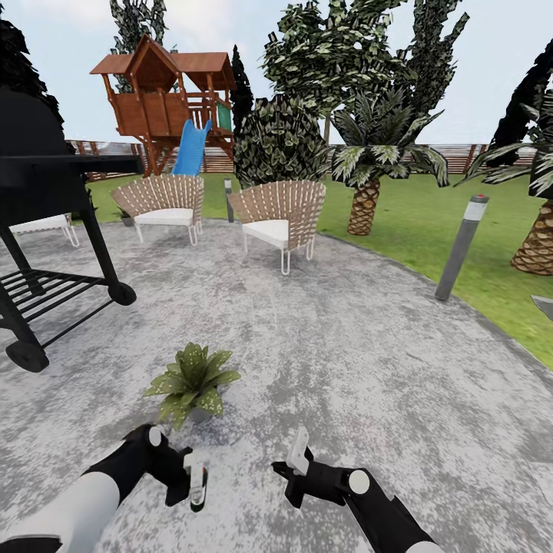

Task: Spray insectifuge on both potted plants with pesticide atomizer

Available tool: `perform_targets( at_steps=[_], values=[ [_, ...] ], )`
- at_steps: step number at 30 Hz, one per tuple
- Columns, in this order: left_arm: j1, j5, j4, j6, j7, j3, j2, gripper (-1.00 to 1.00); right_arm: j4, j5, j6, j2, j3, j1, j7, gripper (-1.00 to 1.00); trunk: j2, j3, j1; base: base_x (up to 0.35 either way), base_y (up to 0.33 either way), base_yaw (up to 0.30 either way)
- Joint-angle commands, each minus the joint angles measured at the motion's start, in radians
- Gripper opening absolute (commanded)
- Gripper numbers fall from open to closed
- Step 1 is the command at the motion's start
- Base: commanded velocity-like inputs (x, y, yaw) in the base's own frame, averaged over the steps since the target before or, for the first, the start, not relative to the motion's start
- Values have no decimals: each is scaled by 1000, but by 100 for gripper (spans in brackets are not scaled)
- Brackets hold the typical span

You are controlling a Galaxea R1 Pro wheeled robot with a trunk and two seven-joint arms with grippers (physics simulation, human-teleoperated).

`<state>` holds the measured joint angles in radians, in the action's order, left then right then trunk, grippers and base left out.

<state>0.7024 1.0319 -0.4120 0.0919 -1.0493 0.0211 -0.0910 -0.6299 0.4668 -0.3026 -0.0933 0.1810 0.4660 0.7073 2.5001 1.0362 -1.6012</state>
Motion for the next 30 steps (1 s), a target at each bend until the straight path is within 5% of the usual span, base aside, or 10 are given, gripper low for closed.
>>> perform_targets(
  at_steps=[1, 4, 5, 10, 16, 18, 21, 25, 28, 30],
  values=[
    [-12, 1, -3, 9, -1, -1, -16, -100, -1, 10, -6, 0, -2, 0, 0, -100, 0, 1, 0, 0, 0, 0],
    [-31, 0, -2, 9, 0, -5, -46, -100, -1, 10, -7, 4, -2, 0, 0, -100, 0, 1, 0, 0, 0, 0],
    [-33, -1, -2, 9, 0, -6, -59, -100, 0, 11, -7, 5, -3, 0, 0, 100, 0, 1, 0, 0, 0, 0],
    [-35, -2, -1, 6, 15, -12, -82, -100, 4, 12, -6, 15, -3, 0, -5, 100, 0, 1, 0, 0, 0, 0],
    [-36, -45, 127, 2, 237, -98, -72, -100, 97, 5, -12, 140, -12, -1, -71, 100, 0, 1, 0, 0, 0, 0],
    [-37, -121, 198, 4, 337, -143, -70, -100, 212, 1, -13, 172, -13, -1, -196, 100, 0, 1, 0, 0, 0, 0],
    [-46, -265, 268, 7, 419, -164, -73, -100, 399, -23, -15, 185, -14, -1, -441, 100, 0, 1, 0, 0, 0, 0],
    [-123, -428, 284, 9, 560, -169, -70, -100, 558, -190, -16, 178, -12, -2, -725, 100, 0, 1, 0, 0, 0, 0],
    [-179, -548, 293, 44, 696, -171, -66, -100, 585, -368, -16, 176, -12, -4, -781, 100, 0, 1, 0, 0, 0, 0],
    [-222, -636, 295, 107, 759, -170, -62, -100, 590, -443, -16, 176, -12, -6, -789, 100, 0, 1, 0, 0, 0, 0]
  ],
)
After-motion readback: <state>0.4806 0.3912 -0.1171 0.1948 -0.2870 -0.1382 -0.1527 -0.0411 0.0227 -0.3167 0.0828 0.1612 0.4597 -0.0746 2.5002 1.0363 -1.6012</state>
